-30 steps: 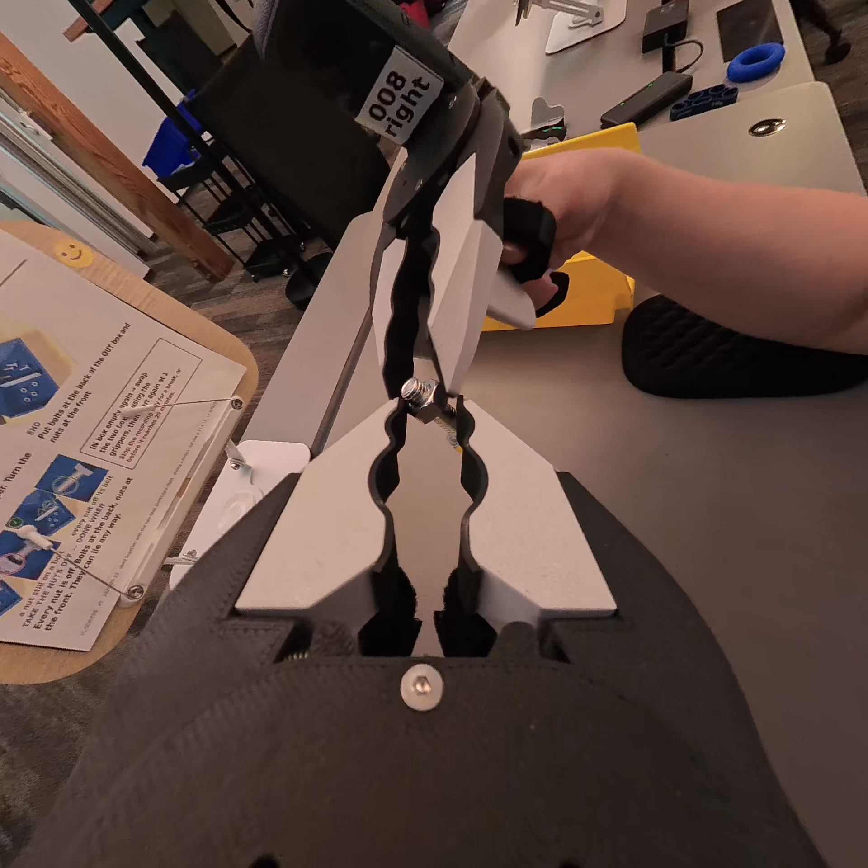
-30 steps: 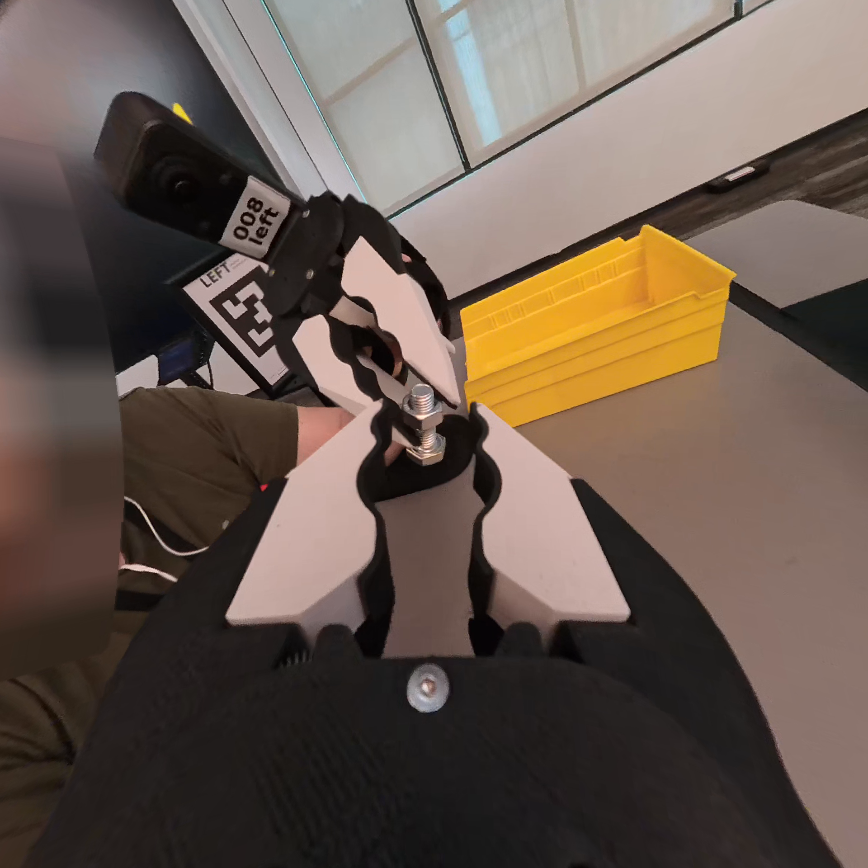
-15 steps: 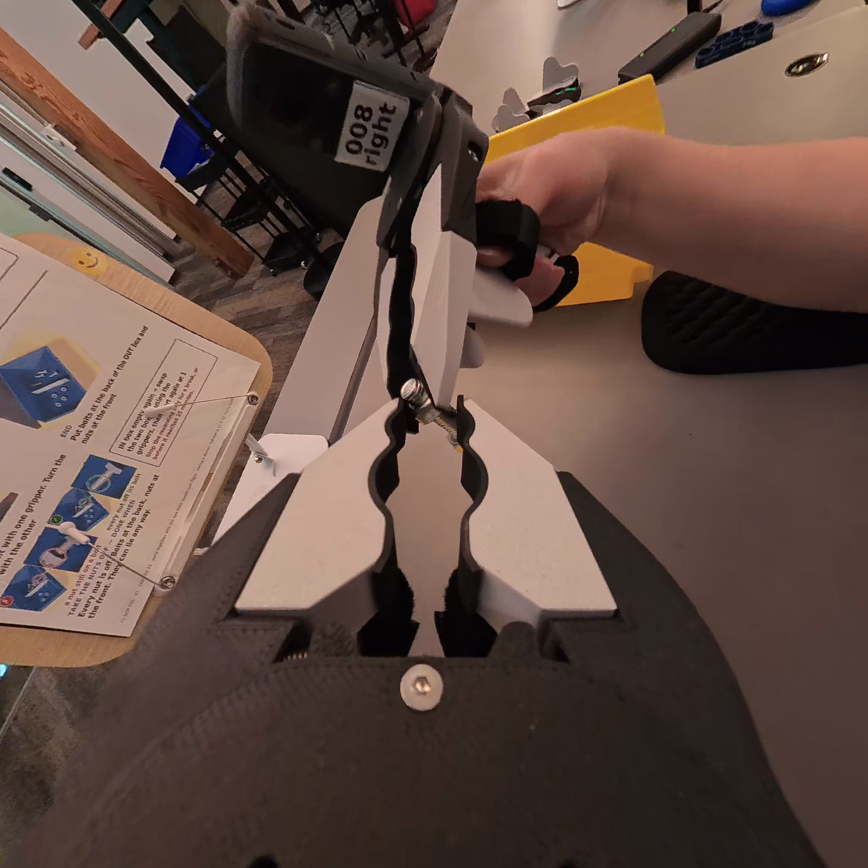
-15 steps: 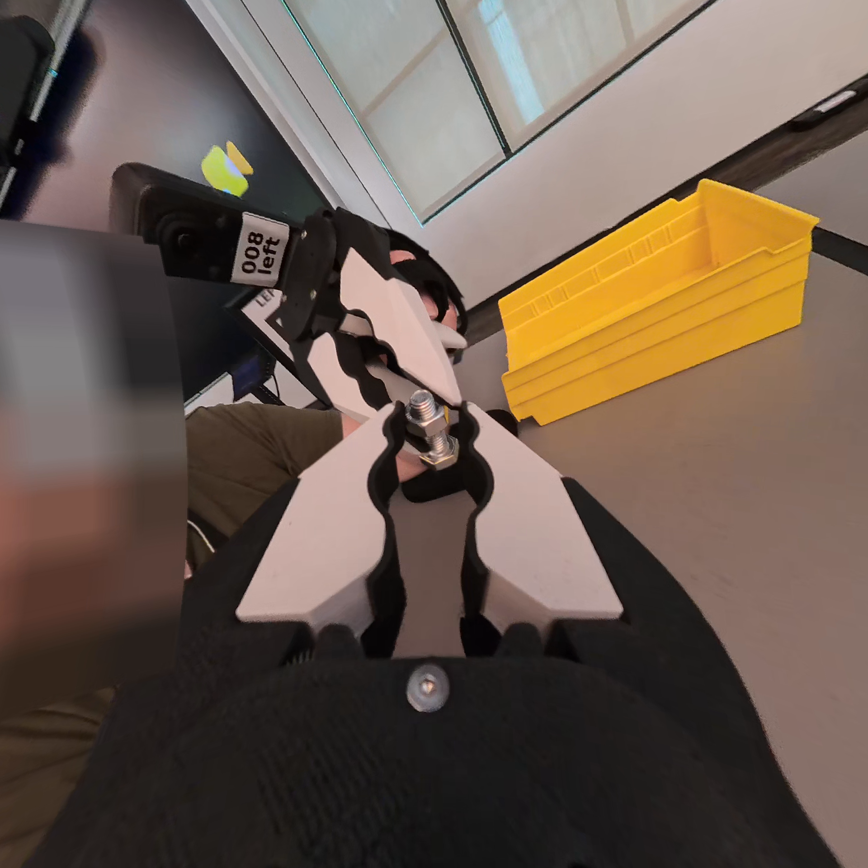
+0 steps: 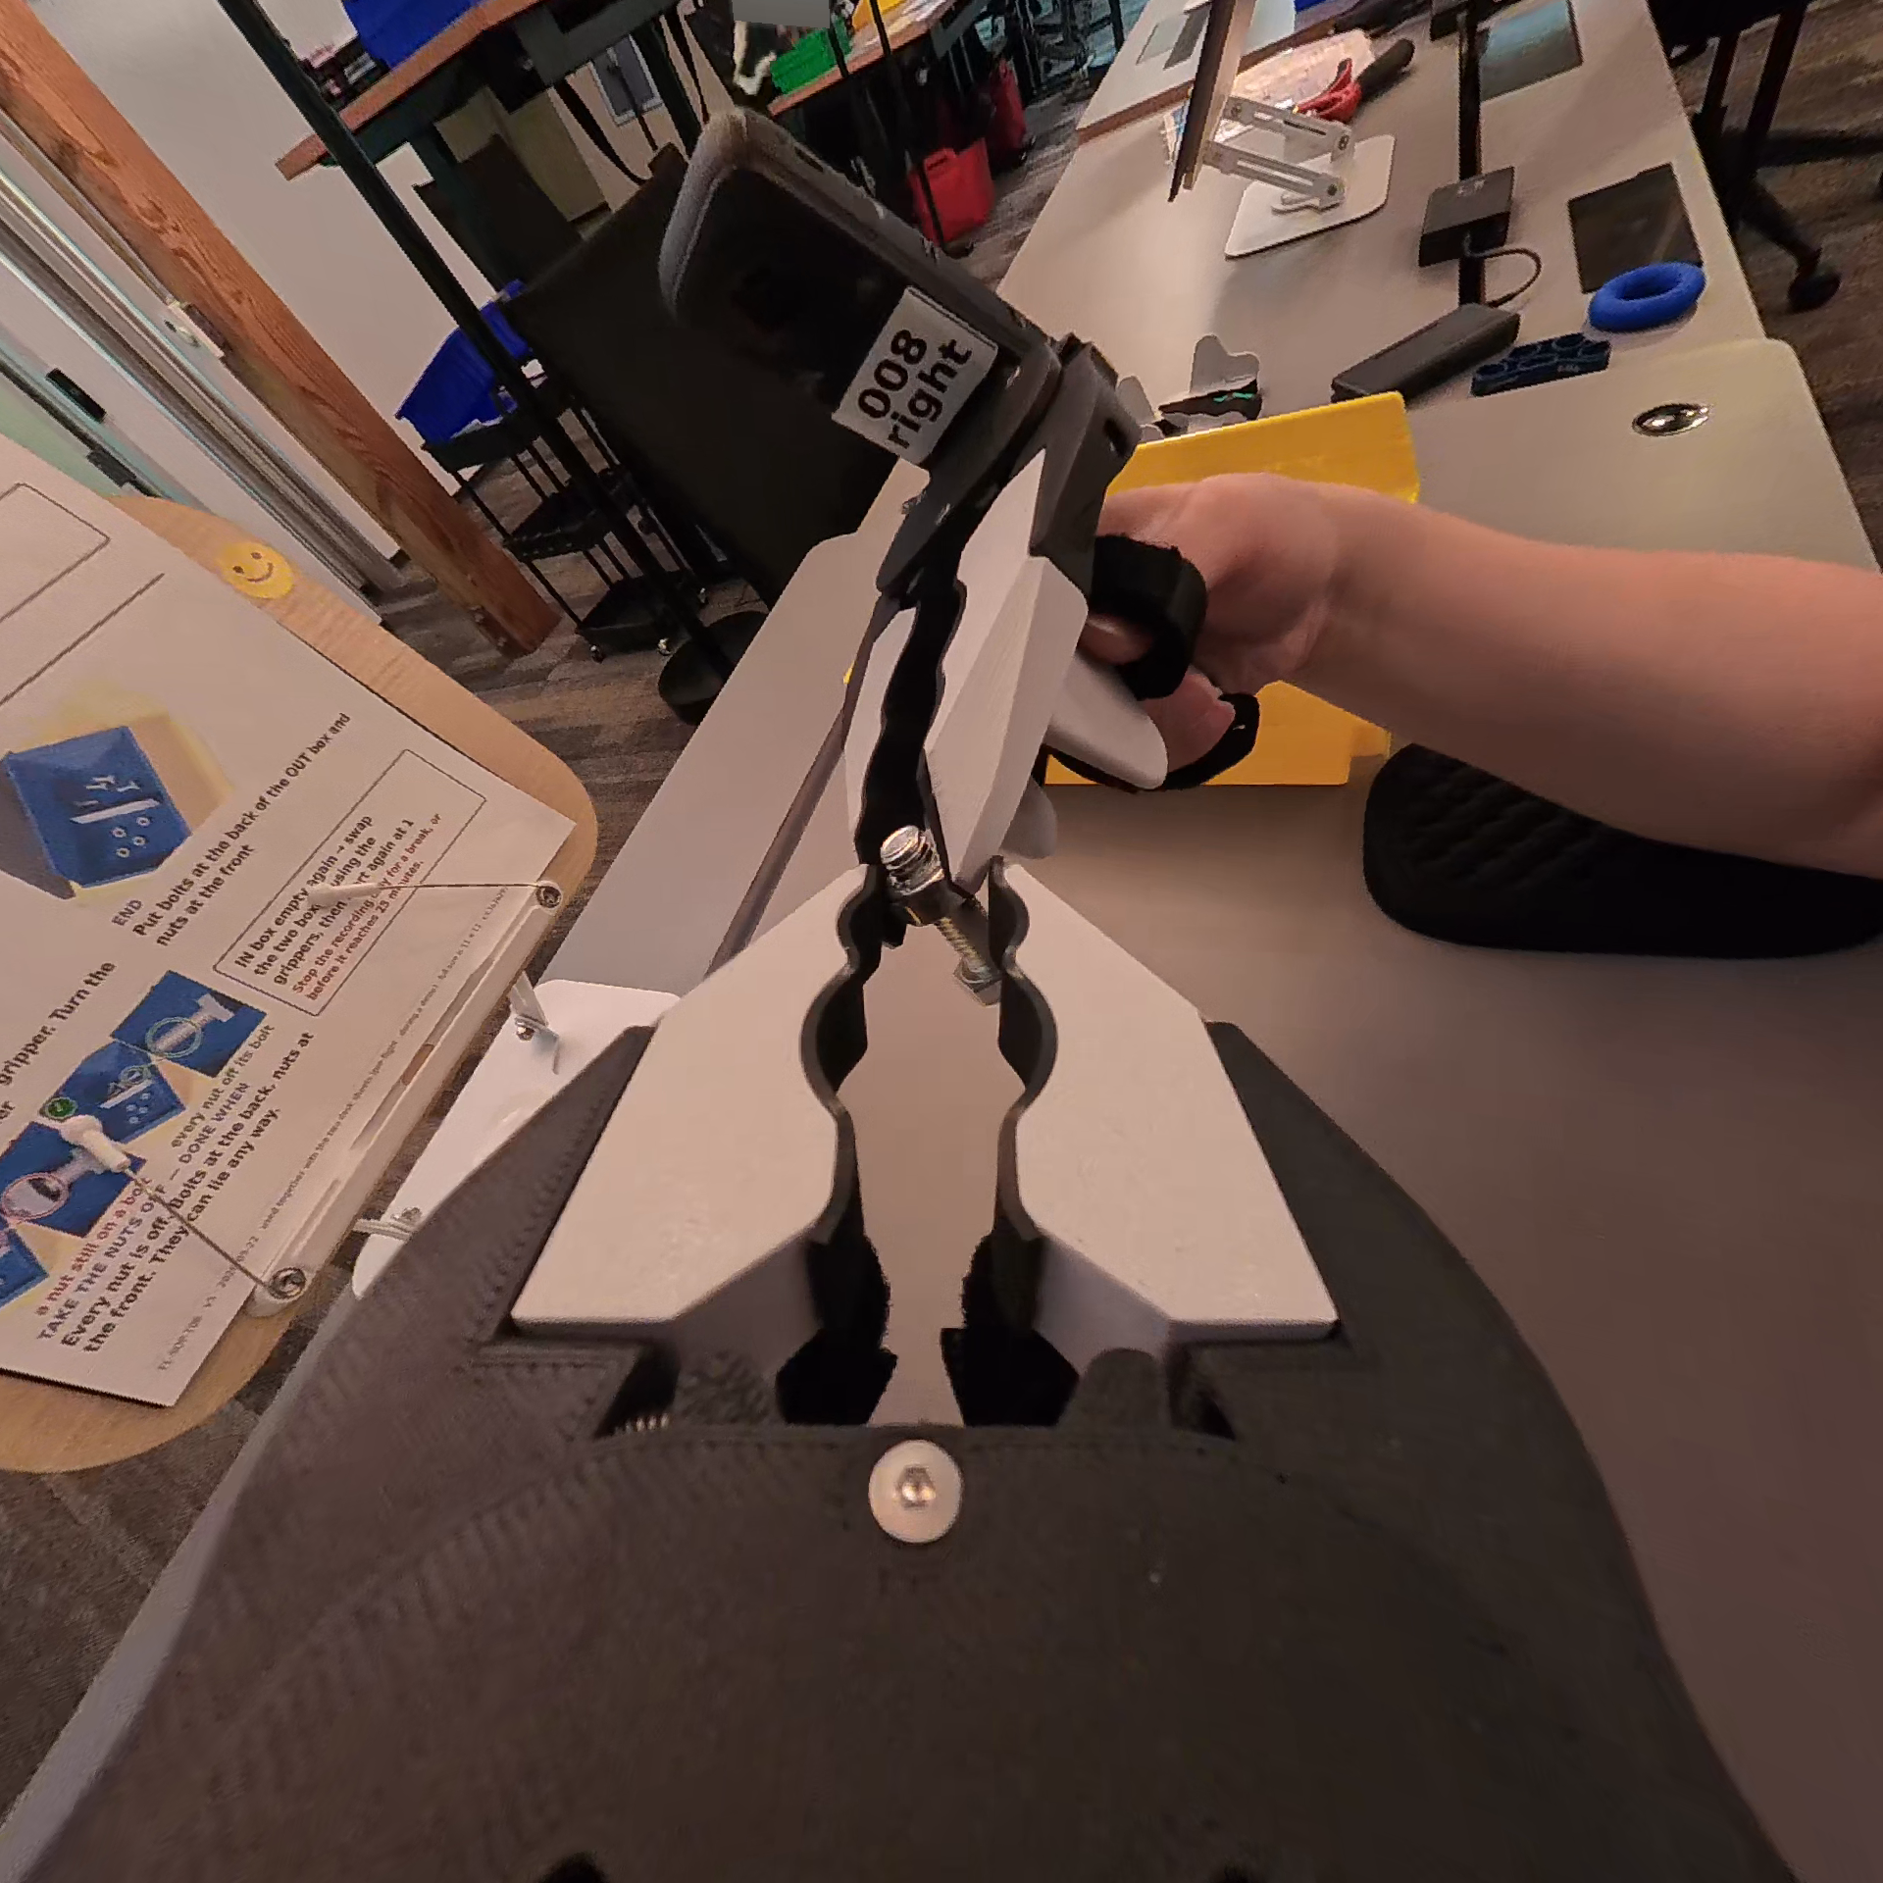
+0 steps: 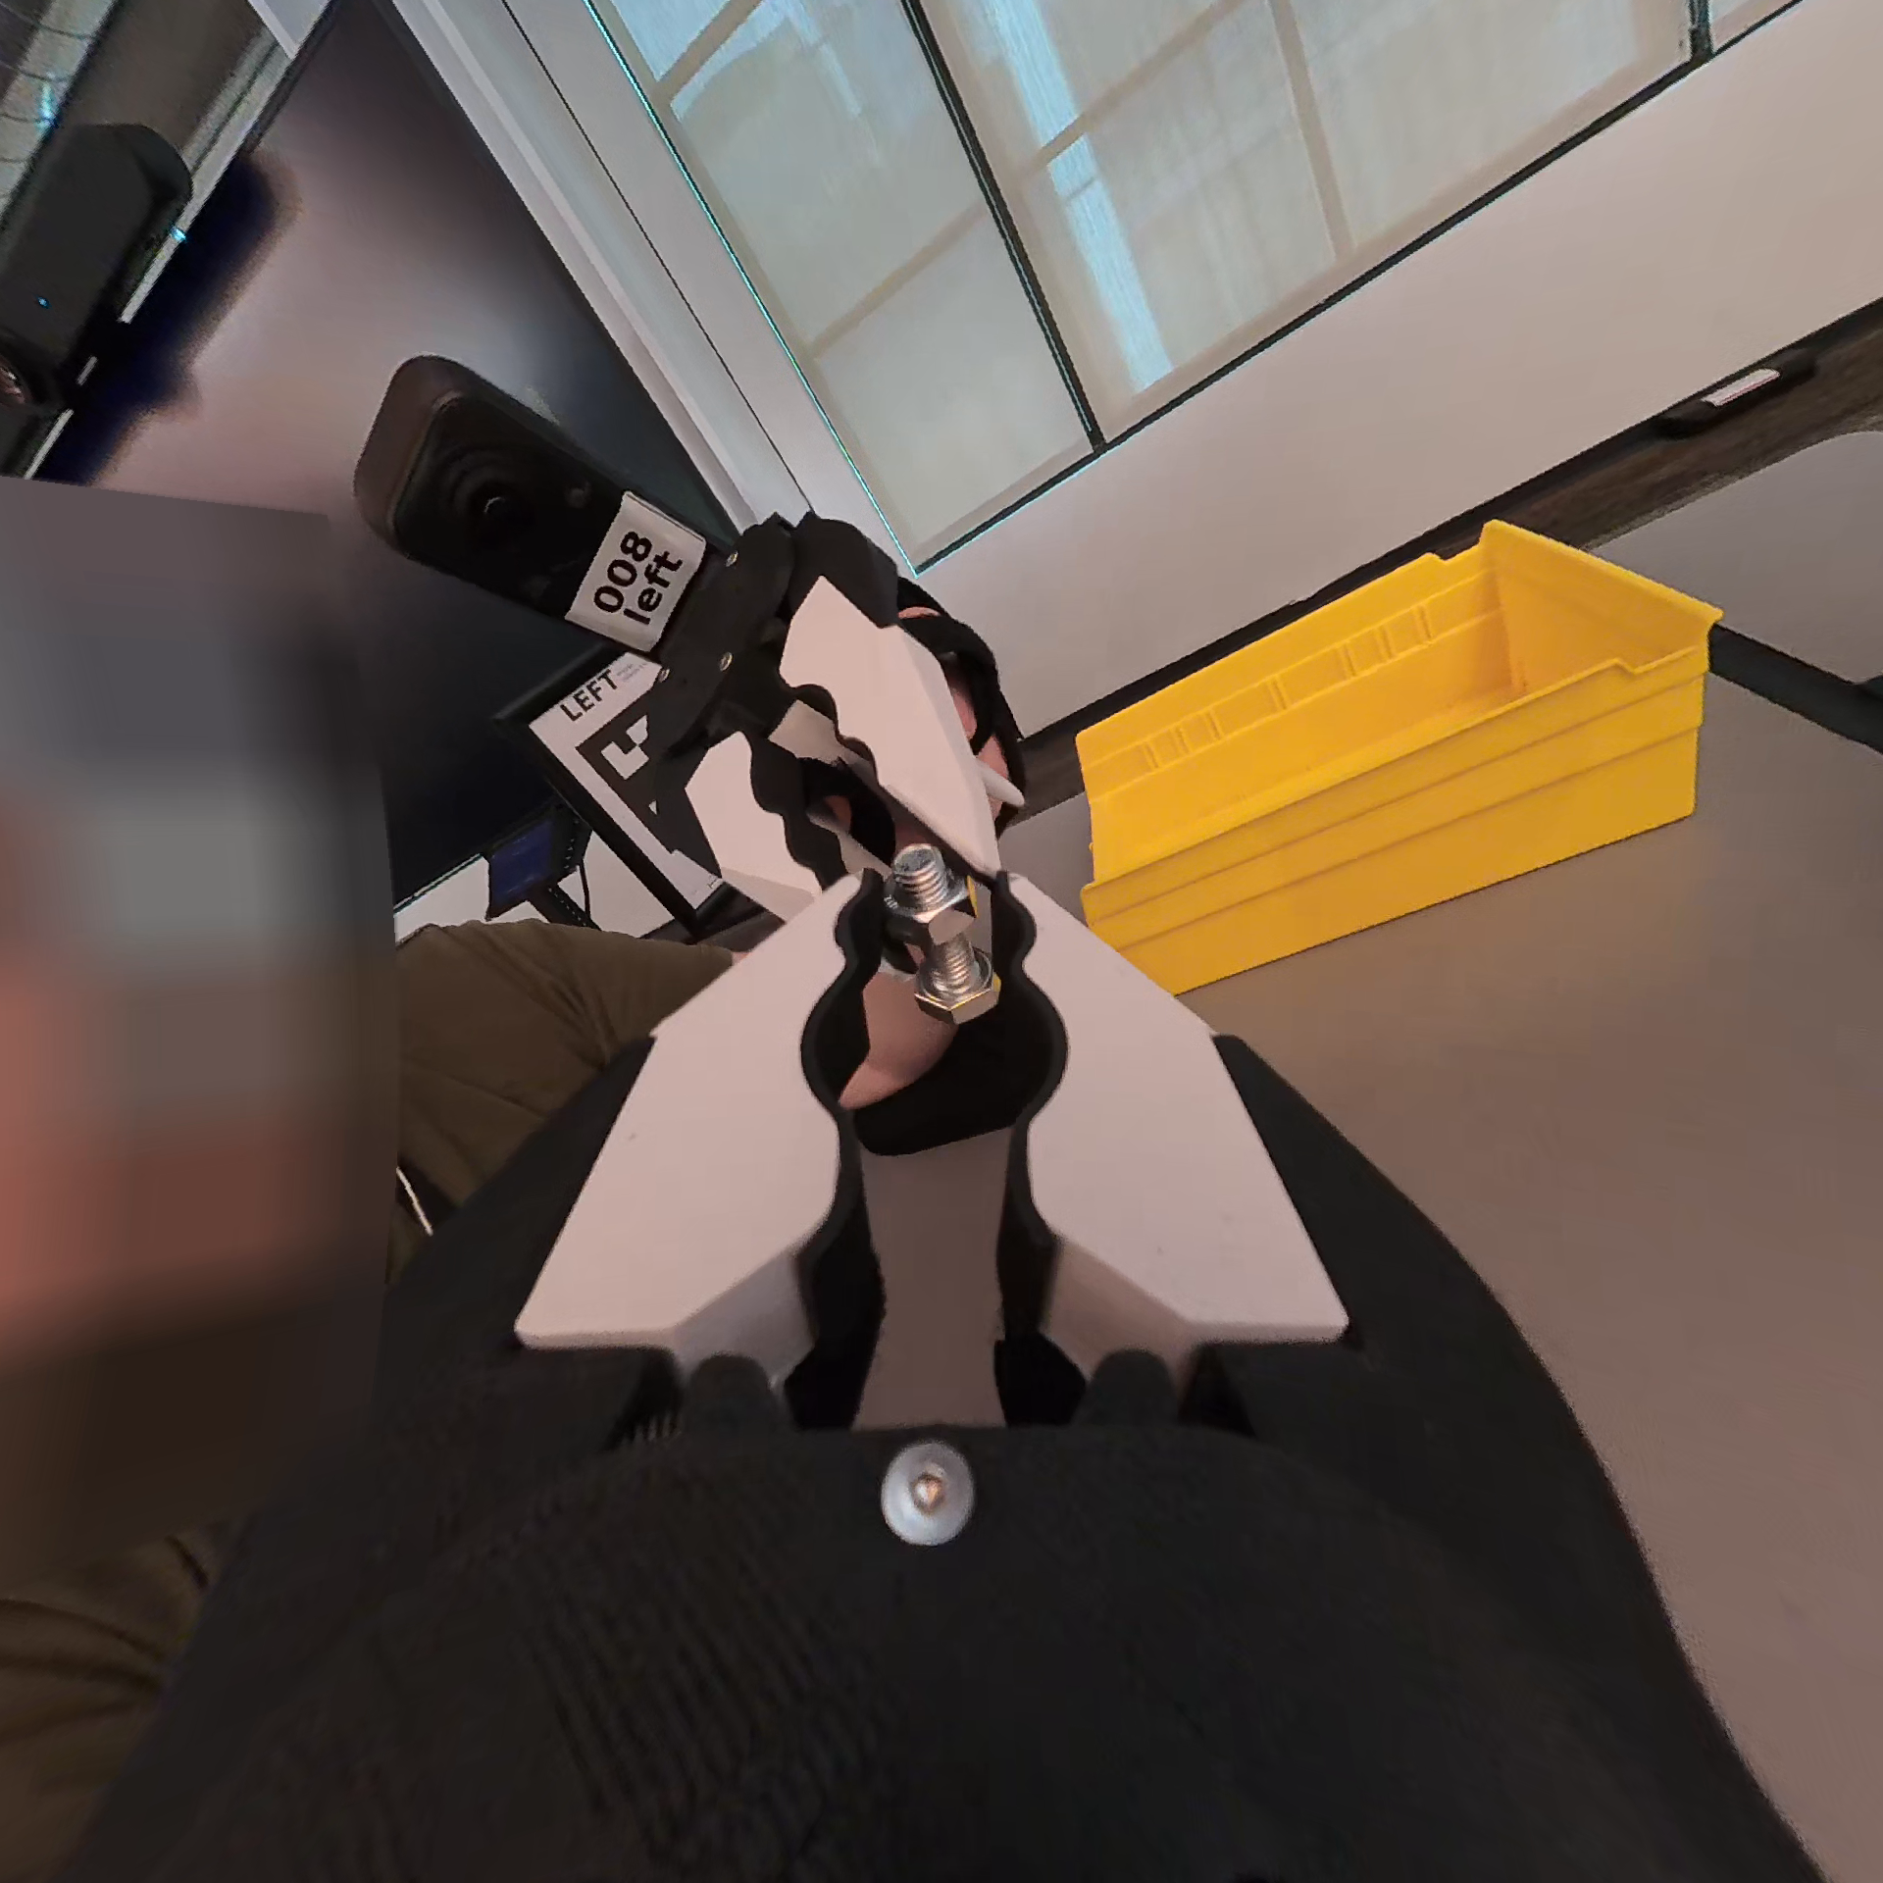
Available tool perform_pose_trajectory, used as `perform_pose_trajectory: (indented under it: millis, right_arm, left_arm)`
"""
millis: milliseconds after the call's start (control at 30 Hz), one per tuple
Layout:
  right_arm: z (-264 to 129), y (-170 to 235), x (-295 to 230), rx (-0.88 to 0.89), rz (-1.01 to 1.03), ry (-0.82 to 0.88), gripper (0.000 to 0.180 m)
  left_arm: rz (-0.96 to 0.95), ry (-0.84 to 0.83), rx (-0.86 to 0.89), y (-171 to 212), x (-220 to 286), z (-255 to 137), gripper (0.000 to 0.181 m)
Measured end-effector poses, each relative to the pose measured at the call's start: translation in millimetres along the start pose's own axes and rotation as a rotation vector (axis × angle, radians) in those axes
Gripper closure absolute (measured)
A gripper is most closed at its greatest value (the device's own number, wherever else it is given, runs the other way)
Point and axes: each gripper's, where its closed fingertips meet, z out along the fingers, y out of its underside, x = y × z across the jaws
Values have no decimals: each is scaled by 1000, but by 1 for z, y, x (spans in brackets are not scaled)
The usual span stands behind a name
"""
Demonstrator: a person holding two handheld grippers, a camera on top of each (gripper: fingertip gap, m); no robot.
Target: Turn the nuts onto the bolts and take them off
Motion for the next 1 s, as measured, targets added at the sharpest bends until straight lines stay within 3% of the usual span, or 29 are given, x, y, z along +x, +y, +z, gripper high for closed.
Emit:
perform_pose_trajectory:
  millis: [700,800,1000]
  right_arm:
    - [1,-8,0,57,-15,-20,164]
    - [1,-10,1,74,4,-20,164]
    - [-3,-15,7,111,-10,15,164]
  left_arm:
    - [93,-112,7,-3,-10,-3,164]
    - [127,-178,9,-5,-17,-5,155]
    - [217,-253,-6,-4,-20,-5,158]
